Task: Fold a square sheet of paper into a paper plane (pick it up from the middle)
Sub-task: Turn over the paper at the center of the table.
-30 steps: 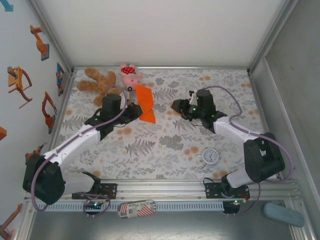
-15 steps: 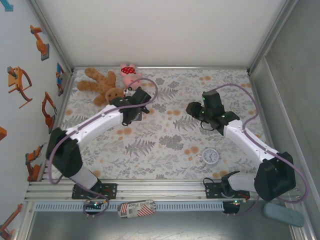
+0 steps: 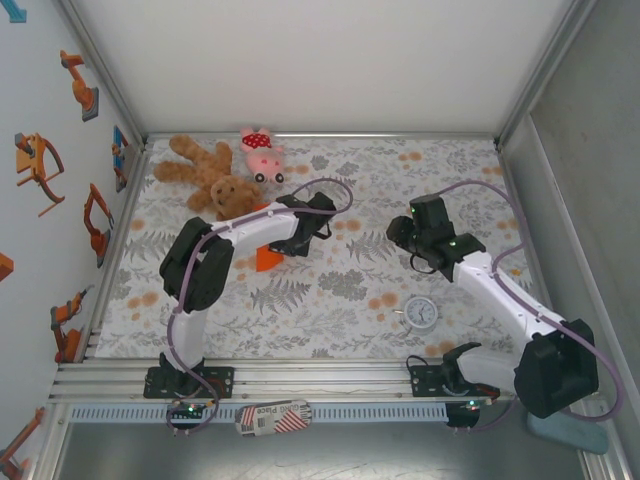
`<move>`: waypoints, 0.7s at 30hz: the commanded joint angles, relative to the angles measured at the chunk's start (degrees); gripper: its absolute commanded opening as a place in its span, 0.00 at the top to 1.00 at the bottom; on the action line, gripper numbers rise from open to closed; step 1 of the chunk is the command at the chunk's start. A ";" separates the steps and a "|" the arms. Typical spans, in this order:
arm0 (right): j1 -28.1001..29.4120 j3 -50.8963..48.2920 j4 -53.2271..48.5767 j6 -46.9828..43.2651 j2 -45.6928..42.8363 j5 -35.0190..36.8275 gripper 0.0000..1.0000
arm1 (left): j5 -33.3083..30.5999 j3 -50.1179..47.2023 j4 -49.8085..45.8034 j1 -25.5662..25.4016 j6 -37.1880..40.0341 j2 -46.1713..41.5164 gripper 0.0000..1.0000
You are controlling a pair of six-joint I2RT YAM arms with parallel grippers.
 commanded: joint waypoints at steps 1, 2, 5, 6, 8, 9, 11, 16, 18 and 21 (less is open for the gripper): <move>-0.36 -0.68 -1.18 1.05 -0.88 2.16 0.57 | 15.20 -1.59 7.93 0.32 -1.21 -1.30 0.75; -0.42 -0.68 -1.23 1.05 -0.61 1.97 0.58 | 17.86 -2.53 9.85 0.59 -1.38 -1.90 0.71; -0.43 -0.77 -0.51 0.78 0.56 0.65 0.58 | 24.25 -5.91 14.55 2.03 -1.95 -5.25 0.60; -0.40 -0.85 0.02 0.70 1.15 -0.34 0.58 | 26.36 -7.06 16.33 2.92 -2.28 -7.00 0.56; -0.34 -0.94 1.80 0.35 2.72 -3.16 0.59 | 31.12 -10.22 19.86 4.83 -2.82 -10.55 0.50; -0.14 -1.03 2.72 0.41 3.75 -4.52 0.59 | 33.55 -12.47 22.09 5.99 -3.45 -12.80 0.47; 1.21 -0.88 5.35 0.43 6.05 -6.98 0.61 | 37.02 -16.05 25.71 7.90 -4.39 -16.91 0.41; 9.34 3.62 10.71 0.74 15.27 -10.76 0.64 | 35.35 -22.55 26.65 12.18 -5.29 -26.06 0.31; 13.15 6.52 13.84 1.57 20.53 -13.24 0.69 | 33.27 -25.66 26.24 14.51 -6.05 -29.27 0.26; 17.75 11.11 18.10 3.08 27.71 -16.52 0.74 | 30.70 -30.23 26.03 17.95 -7.72 -34.14 0.12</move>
